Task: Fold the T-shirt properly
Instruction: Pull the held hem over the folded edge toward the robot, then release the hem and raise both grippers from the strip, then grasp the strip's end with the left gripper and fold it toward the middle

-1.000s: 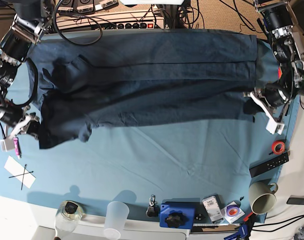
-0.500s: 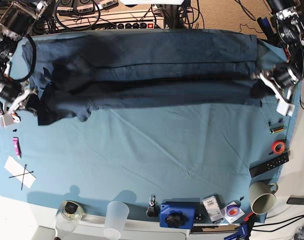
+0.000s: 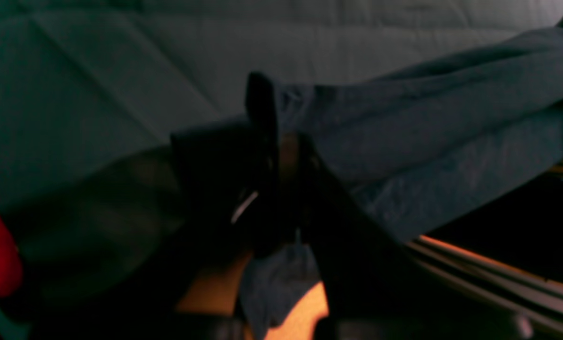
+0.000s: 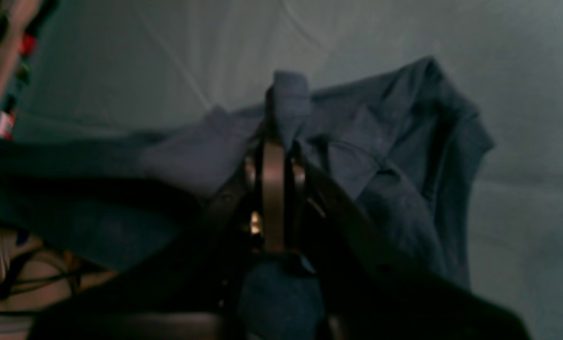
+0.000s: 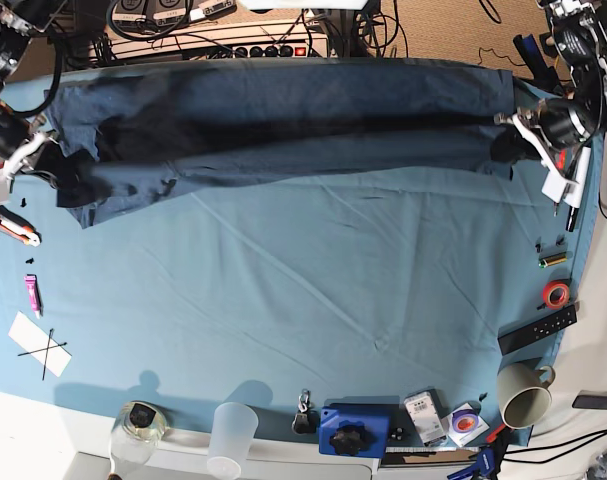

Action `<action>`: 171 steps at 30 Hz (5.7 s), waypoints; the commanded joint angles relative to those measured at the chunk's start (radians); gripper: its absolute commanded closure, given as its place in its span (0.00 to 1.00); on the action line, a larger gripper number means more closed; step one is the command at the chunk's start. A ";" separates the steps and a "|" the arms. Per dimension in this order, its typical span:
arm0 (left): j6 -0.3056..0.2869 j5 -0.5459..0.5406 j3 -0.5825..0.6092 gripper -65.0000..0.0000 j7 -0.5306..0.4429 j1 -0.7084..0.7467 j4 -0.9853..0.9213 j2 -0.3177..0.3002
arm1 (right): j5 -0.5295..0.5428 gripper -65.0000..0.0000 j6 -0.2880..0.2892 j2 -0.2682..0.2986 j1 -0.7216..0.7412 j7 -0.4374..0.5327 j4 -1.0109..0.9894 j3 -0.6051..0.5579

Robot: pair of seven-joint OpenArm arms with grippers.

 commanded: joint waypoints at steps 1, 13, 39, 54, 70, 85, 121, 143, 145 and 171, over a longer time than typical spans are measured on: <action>-0.003 -0.021 -0.005 1.00 -0.009 0.006 0.024 -0.014 | 0.026 1.00 0.001 0.027 -0.005 0.021 0.018 0.020; -0.003 -0.021 -0.005 1.00 0.022 0.066 0.034 -0.014 | 0.005 1.00 0.001 -0.031 -0.108 0.021 0.018 0.024; 0.070 0.182 -0.002 0.40 -0.073 0.065 0.002 -0.008 | -0.001 0.71 0.001 -0.058 -0.107 0.021 0.018 0.024; 0.051 -0.067 -0.002 0.59 0.047 0.065 -0.195 -0.009 | -0.001 0.71 0.001 -0.058 -0.107 0.021 0.018 0.024; 0.065 0.055 -0.003 1.00 -0.021 -0.079 -0.194 -0.053 | -0.002 0.71 0.001 -0.058 -0.057 0.021 0.018 0.024; 0.006 -0.146 -0.003 1.00 0.051 -0.080 -0.184 -0.164 | -0.020 0.71 0.001 -0.061 0.012 0.021 0.018 0.023; -0.042 0.096 0.665 1.00 -0.130 -0.131 0.130 0.131 | -0.077 0.71 0.001 -0.061 0.012 0.021 0.018 0.023; 0.019 0.171 0.761 0.63 -0.107 -0.127 0.194 0.230 | -0.081 0.71 0.001 -0.061 0.012 0.021 0.018 0.023; 0.020 0.195 0.728 0.71 -0.126 -0.111 0.240 0.230 | -0.103 0.71 0.001 -0.061 0.012 0.021 0.018 0.023; 0.061 0.193 0.403 1.00 -0.118 0.016 0.264 0.138 | -0.031 0.71 0.001 -0.058 0.012 0.021 0.018 0.023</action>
